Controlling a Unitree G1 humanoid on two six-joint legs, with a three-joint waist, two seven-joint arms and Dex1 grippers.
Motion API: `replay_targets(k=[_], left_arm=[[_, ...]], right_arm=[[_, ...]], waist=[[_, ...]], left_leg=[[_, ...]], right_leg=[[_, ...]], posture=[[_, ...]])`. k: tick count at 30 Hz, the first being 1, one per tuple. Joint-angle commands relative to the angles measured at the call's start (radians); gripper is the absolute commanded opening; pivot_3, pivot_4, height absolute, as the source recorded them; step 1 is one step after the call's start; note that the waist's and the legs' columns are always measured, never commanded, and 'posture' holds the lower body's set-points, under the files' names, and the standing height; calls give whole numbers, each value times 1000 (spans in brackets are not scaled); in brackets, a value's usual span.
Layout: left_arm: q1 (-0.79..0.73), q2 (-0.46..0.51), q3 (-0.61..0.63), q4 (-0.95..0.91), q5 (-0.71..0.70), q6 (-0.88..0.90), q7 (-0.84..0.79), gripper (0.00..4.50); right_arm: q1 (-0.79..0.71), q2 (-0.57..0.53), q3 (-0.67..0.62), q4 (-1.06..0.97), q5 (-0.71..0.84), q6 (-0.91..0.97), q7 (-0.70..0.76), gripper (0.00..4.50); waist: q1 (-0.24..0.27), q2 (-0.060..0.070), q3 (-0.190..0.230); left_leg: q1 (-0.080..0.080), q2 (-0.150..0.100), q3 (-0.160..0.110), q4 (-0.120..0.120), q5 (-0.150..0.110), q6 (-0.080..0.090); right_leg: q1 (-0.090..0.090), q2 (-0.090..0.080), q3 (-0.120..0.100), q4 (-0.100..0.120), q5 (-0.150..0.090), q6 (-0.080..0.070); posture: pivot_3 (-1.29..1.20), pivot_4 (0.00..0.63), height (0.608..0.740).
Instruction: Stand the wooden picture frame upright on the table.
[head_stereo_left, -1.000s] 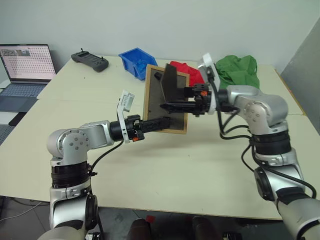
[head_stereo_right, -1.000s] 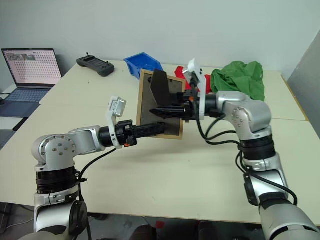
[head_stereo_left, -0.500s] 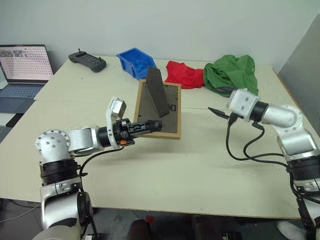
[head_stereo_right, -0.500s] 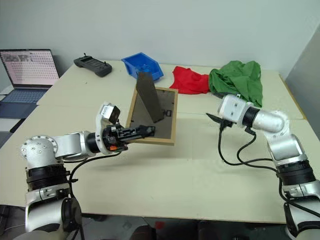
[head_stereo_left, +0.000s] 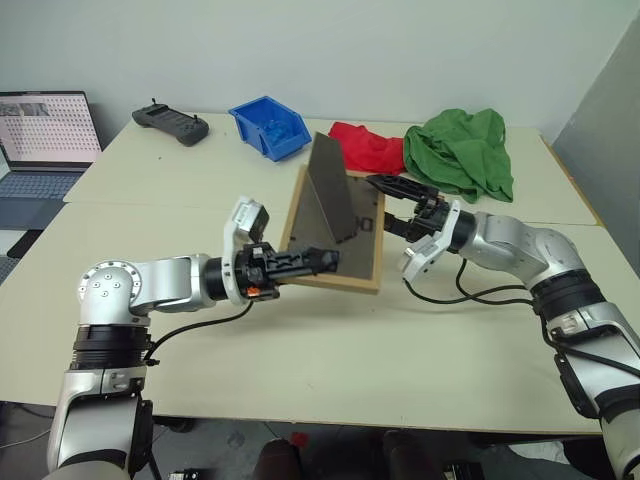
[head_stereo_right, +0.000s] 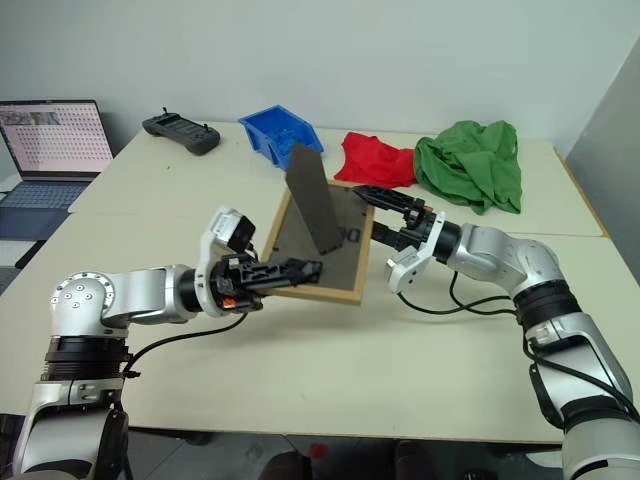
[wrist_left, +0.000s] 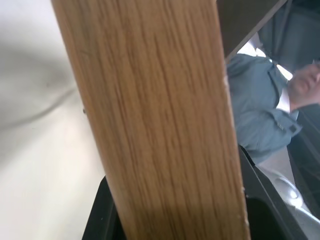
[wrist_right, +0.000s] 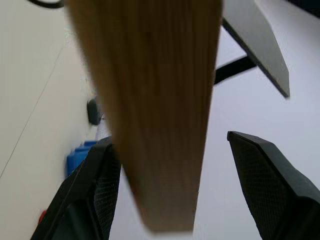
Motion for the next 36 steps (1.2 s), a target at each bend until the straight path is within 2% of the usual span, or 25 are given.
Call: replay_targets(k=[1,4,7,14,16,18,20,23,25,27,30,32,36], left_arm=[[-3,17,17,-53,-39,-26,-40,1313],[7,22,11,-66,-39,-33,-48,1313],[11,20,5,-76,-39,-39,-49,1313],[12,29,-4,-85,-39,-55,-38,1313],[24,37,-7,-111,-39,-75,-20,1313],[32,37,15,-112,-39,-112,8,2016],[27,45,35,-108,-39,-145,28,2292],[-14,105,116,-82,10,-229,52,2891],[0,157,150,-152,124,-264,48,3302],[32,184,166,-256,208,-296,54,3746],[76,168,210,-371,220,-370,145,4496],[112,163,227,-462,254,-411,192,4500],[221,145,250,-673,294,-484,309,4500]], right_arm=[[-46,-9,-5,42,-1,2,-66,3452],[-67,-7,19,61,-14,-15,-82,3452],[-81,-5,38,78,-7,-41,-83,2973],[-94,-17,52,87,-22,-57,-117,1392],[-97,-16,55,96,-19,-58,-117,1365],[-96,-9,59,123,15,-59,-81,1365],[-94,-1,57,158,70,-68,-32,1335],[-70,33,73,235,352,-84,224,1322],[-27,52,75,215,569,-29,427,1319],[24,70,65,153,780,93,651,1315],[77,110,19,53,1016,337,923,1325],[91,138,-17,9,1129,513,1062,1327],[41,225,-66,76,1230,804,1215,1314]], waist=[[0,0,0],[-4,0,0],[-6,0,0],[-6,0,0],[-6,0,0],[-6,0,0],[-6,0,0],[-8,-2,1],[-12,-2,1],[-12,-2,2],[-7,-2,2],[-5,-9,5],[-5,-5,7]], left_leg=[[0,0,0,0,0,0],[0,0,0,0,0,0],[0,0,0,0,0,0],[0,0,0,0,0,0],[0,0,0,0,0,0],[0,0,0,0,0,0],[0,0,0,0,0,0],[0,0,0,0,0,0],[0,1,-1,0,0,0],[1,1,-1,-1,0,0],[0,1,0,0,0,0],[0,3,-2,0,0,0],[1,1,-1,0,0,-1]], right_leg=[[0,0,0,0,0,0],[0,0,0,0,0,0],[0,0,0,0,0,0],[0,0,0,0,0,0],[0,0,0,0,0,0],[0,0,0,0,0,0],[0,0,0,0,0,0],[0,0,0,0,0,0],[1,0,-1,0,0,0],[1,0,0,-1,0,0],[2,-1,0,-2,0,0],[2,1,-3,-1,0,0],[3,-1,-2,0,1,0]], posture=[[0,150,740],[0,150,740],[0,150,740],[0,150,740],[0,150,740],[0,150,740],[0,150,740],[0,150,740],[0,150,740],[0,150,740],[0,150,740],[0,150,740],[0,150,740]])
